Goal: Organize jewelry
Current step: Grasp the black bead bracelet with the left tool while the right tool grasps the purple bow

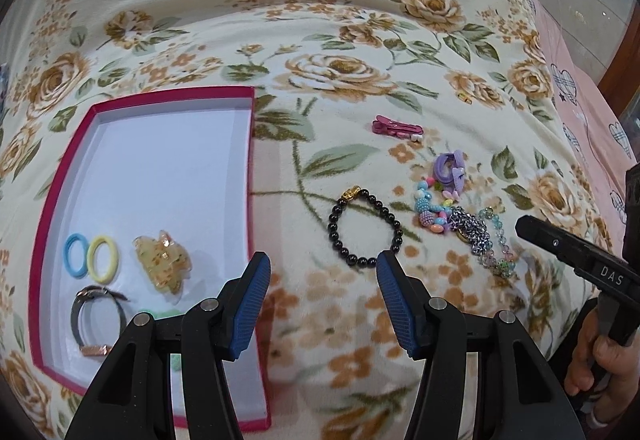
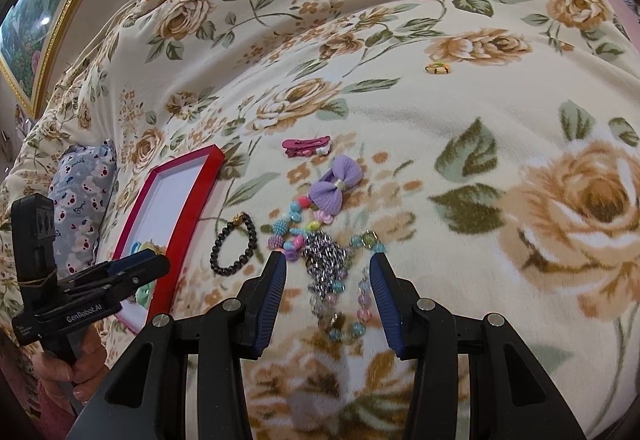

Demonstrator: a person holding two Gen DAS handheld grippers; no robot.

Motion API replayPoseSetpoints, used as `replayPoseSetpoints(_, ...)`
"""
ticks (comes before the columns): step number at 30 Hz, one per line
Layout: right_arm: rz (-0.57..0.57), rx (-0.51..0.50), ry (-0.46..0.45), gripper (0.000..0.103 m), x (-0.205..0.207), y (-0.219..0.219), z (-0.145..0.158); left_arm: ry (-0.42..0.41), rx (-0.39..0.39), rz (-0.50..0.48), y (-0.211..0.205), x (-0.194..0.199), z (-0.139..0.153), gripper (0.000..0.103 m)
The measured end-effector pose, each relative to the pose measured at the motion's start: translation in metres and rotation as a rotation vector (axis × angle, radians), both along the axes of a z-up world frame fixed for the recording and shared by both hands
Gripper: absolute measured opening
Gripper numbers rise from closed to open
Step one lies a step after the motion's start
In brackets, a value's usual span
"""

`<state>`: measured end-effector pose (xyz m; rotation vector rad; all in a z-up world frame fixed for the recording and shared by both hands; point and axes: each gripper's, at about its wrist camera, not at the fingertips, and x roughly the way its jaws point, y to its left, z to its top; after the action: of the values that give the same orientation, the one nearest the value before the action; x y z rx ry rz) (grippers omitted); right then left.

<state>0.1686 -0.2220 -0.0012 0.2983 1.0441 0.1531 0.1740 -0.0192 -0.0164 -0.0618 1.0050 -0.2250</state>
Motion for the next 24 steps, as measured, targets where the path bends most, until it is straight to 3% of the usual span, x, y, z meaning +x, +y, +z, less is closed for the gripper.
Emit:
replayPoseSetpoints(12, 0.002, -0.007, 0.014, 0.045, 0.049, 0.006, -0.018, 0.063, 0.053, -0.047, -0.029, 0.056, -0.034, 0.042)
replayPoseSetpoints(16, -0.007, -0.021, 0.046, 0.045, 0.066, 0.008, -0.034, 0.074, 0.083, -0.043, -0.034, 0.07, -0.046, 0.03)
replayPoseSetpoints(19, -0.014, -0.031, 0.059, 0.044, 0.074, 0.008, -0.044, 0.086, 0.089, -0.041, -0.037, 0.076, -0.055, 0.028)
replayPoseSetpoints(21, -0.017, -0.04, 0.058, 0.04, 0.077, 0.008, -0.047, 0.075, 0.097, -0.048, -0.04, 0.077, -0.057, 0.023)
replayPoseSetpoints(22, -0.018, -0.048, 0.057, 0.03, 0.077, 0.008, -0.047, 0.073, 0.1, -0.055, -0.041, 0.076, -0.057, 0.015)
replayPoseSetpoints(24, -0.017, -0.064, 0.055, 0.015, 0.078, 0.009, -0.047, 0.068, 0.105, -0.073, -0.044, 0.075, -0.058, 0.008)
